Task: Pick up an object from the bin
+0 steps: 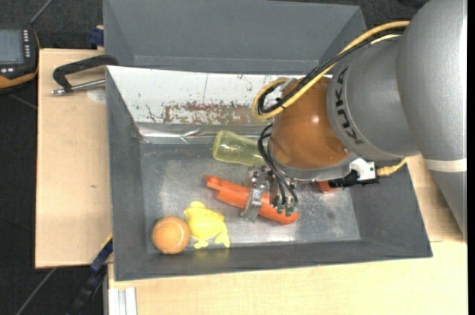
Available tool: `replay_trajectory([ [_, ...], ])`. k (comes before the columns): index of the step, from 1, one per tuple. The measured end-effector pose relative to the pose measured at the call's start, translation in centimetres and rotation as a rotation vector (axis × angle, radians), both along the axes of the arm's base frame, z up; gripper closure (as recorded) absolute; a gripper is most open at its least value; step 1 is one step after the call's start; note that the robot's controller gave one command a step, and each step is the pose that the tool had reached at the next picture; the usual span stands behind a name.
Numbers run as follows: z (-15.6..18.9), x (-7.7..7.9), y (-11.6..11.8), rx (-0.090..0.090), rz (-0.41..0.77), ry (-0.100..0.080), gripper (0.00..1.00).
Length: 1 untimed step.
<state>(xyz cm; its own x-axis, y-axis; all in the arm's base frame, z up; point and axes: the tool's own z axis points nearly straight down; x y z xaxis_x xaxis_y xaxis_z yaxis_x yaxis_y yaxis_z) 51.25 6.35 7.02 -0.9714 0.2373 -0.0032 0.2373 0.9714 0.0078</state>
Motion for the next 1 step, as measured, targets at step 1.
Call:
replay_trajectory([
  [1, 0.00, 0.00, 0.00, 0.000, 0.000, 0.000, 1.00],
])
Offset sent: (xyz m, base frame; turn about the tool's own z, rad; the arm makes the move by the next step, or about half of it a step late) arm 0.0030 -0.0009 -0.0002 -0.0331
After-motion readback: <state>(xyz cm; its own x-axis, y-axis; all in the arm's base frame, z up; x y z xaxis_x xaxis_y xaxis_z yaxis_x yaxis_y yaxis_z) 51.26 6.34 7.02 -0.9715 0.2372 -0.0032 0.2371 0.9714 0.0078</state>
